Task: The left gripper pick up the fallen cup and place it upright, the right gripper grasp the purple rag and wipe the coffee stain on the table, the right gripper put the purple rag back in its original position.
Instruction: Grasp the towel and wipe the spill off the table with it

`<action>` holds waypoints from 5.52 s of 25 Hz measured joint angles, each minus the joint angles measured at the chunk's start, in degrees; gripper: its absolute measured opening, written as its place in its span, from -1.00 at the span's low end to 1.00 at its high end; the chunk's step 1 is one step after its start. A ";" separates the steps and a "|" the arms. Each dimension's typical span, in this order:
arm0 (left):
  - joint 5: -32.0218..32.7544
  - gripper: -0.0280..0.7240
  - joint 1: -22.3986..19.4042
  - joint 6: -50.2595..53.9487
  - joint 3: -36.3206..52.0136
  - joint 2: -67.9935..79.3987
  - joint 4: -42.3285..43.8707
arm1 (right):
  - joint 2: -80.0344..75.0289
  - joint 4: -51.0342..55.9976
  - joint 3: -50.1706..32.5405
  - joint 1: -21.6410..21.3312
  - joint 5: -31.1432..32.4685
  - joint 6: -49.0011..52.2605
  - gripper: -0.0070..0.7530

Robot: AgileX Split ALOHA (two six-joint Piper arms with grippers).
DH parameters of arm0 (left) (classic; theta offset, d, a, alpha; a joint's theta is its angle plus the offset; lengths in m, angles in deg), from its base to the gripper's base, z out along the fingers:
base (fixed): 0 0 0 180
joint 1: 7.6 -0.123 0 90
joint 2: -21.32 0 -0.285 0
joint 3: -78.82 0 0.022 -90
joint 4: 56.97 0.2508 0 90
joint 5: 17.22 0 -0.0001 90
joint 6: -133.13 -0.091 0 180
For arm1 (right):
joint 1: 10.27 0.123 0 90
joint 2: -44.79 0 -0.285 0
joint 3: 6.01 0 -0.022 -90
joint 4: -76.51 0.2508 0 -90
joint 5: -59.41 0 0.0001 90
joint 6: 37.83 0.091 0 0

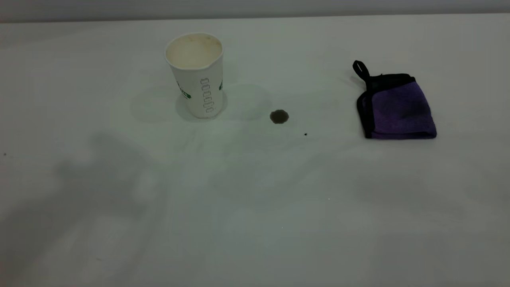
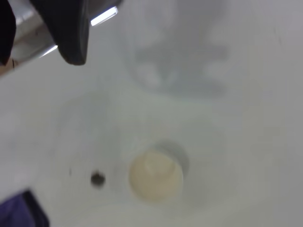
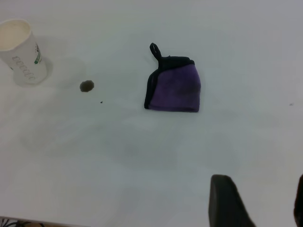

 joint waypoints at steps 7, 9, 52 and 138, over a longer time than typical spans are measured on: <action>0.00 -0.01 0.00 1.79 21.98 -19.42 0.05 | 0.00 0.00 0.00 0.00 0.00 0.00 0.04; 0.00 0.08 0.00 2.05 27.31 -25.21 0.12 | 0.00 0.00 0.00 0.00 0.00 0.00 0.04; -3.17 0.51 -22.77 4.46 55.99 -75.91 8.36 | 0.00 0.00 0.00 0.00 0.00 0.00 0.04; -2.57 0.51 -22.77 4.46 55.99 -78.69 8.36 | -144.49 10.78 61.29 7.51 -34.17 -18.23 -0.86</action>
